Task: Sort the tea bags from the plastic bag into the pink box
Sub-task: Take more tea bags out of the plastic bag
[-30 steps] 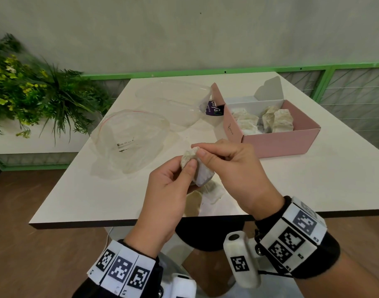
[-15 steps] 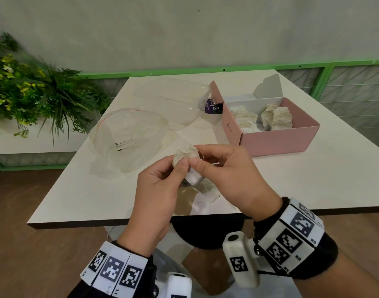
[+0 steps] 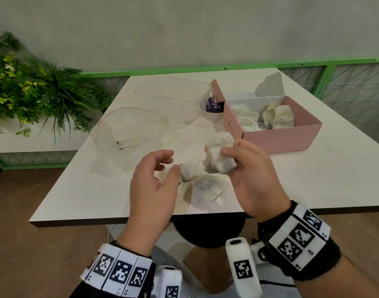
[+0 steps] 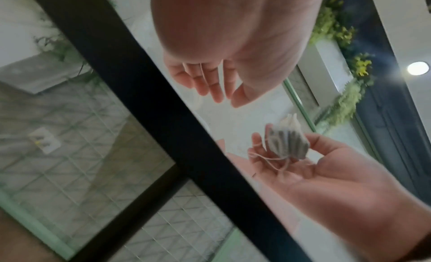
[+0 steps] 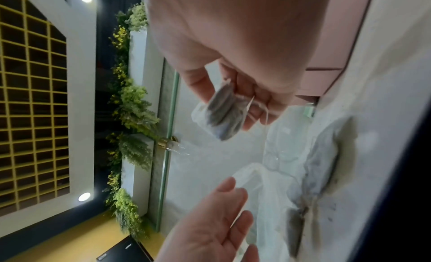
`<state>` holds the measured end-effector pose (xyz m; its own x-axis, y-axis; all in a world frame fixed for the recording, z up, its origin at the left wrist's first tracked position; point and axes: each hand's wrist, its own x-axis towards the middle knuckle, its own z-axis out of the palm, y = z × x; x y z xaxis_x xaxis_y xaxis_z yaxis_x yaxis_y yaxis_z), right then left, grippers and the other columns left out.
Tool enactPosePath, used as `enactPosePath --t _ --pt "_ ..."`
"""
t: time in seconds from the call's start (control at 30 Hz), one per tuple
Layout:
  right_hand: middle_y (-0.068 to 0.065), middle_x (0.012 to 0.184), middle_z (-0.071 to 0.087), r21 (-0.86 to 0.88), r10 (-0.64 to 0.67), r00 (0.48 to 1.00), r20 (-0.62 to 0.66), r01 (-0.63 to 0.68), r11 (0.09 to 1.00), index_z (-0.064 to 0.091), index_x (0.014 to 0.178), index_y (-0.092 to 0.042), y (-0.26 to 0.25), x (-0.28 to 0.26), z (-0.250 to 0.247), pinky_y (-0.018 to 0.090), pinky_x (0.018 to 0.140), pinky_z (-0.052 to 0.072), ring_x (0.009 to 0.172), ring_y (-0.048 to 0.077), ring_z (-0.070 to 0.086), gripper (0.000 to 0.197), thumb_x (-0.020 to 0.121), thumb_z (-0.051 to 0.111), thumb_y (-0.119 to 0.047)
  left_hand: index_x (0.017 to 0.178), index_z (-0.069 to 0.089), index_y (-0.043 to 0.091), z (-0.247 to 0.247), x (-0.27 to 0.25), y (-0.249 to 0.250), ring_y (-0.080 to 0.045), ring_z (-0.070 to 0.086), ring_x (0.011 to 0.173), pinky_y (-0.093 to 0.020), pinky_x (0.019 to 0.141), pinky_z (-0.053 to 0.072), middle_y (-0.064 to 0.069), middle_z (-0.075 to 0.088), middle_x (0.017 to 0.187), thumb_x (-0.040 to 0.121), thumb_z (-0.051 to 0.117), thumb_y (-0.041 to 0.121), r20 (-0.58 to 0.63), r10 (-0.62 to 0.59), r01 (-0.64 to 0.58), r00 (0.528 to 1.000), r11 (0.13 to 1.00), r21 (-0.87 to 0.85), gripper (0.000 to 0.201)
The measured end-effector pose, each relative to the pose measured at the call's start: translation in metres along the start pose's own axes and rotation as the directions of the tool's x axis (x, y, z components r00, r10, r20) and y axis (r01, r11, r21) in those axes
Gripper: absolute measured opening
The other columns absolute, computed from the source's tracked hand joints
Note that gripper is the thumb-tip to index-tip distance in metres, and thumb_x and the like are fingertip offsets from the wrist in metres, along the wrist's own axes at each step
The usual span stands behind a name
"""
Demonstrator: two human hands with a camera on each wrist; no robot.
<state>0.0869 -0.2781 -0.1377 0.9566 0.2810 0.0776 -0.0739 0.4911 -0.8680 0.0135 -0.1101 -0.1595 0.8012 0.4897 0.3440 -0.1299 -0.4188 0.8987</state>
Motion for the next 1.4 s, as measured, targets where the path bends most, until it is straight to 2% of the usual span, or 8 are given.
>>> enactPosePath --t 0.17,0.43,0.57,0.73,0.83,0.93,1.07,1.4 --pt "0.005 0.066 0.056 0.029 0.013 0.987 -0.159 -0.008 1.0 0.057 0.075 -0.007 0.01 -0.001 -0.007 0.031 0.061 0.044 0.062 0.022 0.053 0.014 0.089 0.059 -0.004 0.13 0.055 0.035 0.004 0.001 -0.007 -0.015 0.037 0.126 -0.035 0.099 0.029 0.012 0.05 0.13 0.082 0.065 0.023 0.182 -0.003 -0.099 0.983 0.83 0.549 0.05" --pt "-0.002 0.063 0.061 0.011 0.07 0.988 -0.138 -0.069 0.998 0.067 0.066 -0.018 0.016 -0.005 -0.011 0.028 0.056 0.037 0.057 0.013 0.053 0.039 0.098 0.052 -0.001 0.139 0.046 0.025 0.013 0.001 -0.011 -0.018 0.043 0.118 -0.044 0.098 0.034 0.01 0.054 0.119 0.083 0.066 0.022 0.021 -0.036 0.019 0.999 0.84 0.542 0.059" --pt "0.003 0.066 0.058 -0.008 0.087 0.989 -0.122 -0.089 0.996 0.063 0.066 -0.016 0.017 -0.006 -0.011 0.029 0.053 0.038 0.059 0.017 0.05 0.036 0.097 0.053 0.0 0.107 0.064 0.029 0.014 0.003 -0.019 -0.021 0.056 0.101 -0.043 0.088 0.043 0.011 0.061 0.102 0.092 0.063 0.023 0.035 0.016 -0.034 0.999 0.801 0.598 0.017" --pt "0.005 0.07 0.06 -0.005 0.08 0.992 -0.093 -0.081 0.997 0.058 0.074 -0.011 0.018 -0.008 -0.012 0.028 0.052 0.041 0.061 0.017 0.053 0.026 0.097 0.054 0.0 0.098 0.068 0.026 0.008 0.01 -0.012 -0.006 0.065 0.079 -0.027 0.075 0.054 0.009 0.07 0.092 0.097 0.066 0.021 -0.072 -0.102 0.105 0.992 0.993 0.049 0.006" --pt "0.017 0.082 0.06 0.057 0.092 0.995 -0.04 -0.089 0.994 0.059 0.084 -0.002 0.019 -0.007 -0.013 0.024 0.054 0.05 0.07 0.024 0.058 0.007 0.09 0.061 -0.004 0.098 0.067 0.018 0.01 0.012 -0.007 -0.017 0.071 0.076 -0.03 0.071 0.057 -0.001 0.072 0.085 0.099 0.065 0.012 -0.076 -0.221 0.185 0.972 0.926 -0.328 0.007" --pt "0.023 0.093 0.054 0.075 0.097 0.995 -0.008 -0.096 0.993 0.06 0.099 0.0 0.021 -0.007 -0.014 0.025 0.061 0.052 0.086 0.033 0.053 0.022 0.081 0.067 -0.012 0.106 0.062 0.01 0.014 0.014 -0.004 -0.025 0.075 0.078 -0.03 0.074 0.06 -0.011 0.071 0.088 0.1 0.058 -0.001 0.005 -0.291 0.237 0.957 0.772 -0.59 0.013" --pt "0.022 0.091 0.058 0.091 0.088 0.996 0.017 -0.089 0.992 0.06 0.095 0.003 0.021 -0.006 -0.016 0.026 0.062 0.054 0.081 0.031 0.059 0.019 0.083 0.066 -0.01 0.113 0.061 0.009 0.016 0.014 -0.002 -0.032 0.076 0.088 -0.03 0.077 0.062 -0.017 0.069 0.103 0.098 0.052 -0.013 0.117 -0.244 0.26 0.963 0.714 -0.649 0.029" --pt "0.019 0.091 0.07 -0.147 -0.067 0.991 0.118 0.084 0.986 0.065 0.101 0.011 0.031 -0.008 -0.012 0.031 0.072 0.056 0.081 0.024 0.067 0.014 0.095 0.06 0.0 0.108 0.073 0.014 0.023 0.008 -0.006 -0.018 0.073 0.088 -0.03 0.08 0.06 -0.007 0.075 0.101 0.088 0.067 -0.012 0.221 -0.078 0.168 0.972 0.888 -0.428 0.033"
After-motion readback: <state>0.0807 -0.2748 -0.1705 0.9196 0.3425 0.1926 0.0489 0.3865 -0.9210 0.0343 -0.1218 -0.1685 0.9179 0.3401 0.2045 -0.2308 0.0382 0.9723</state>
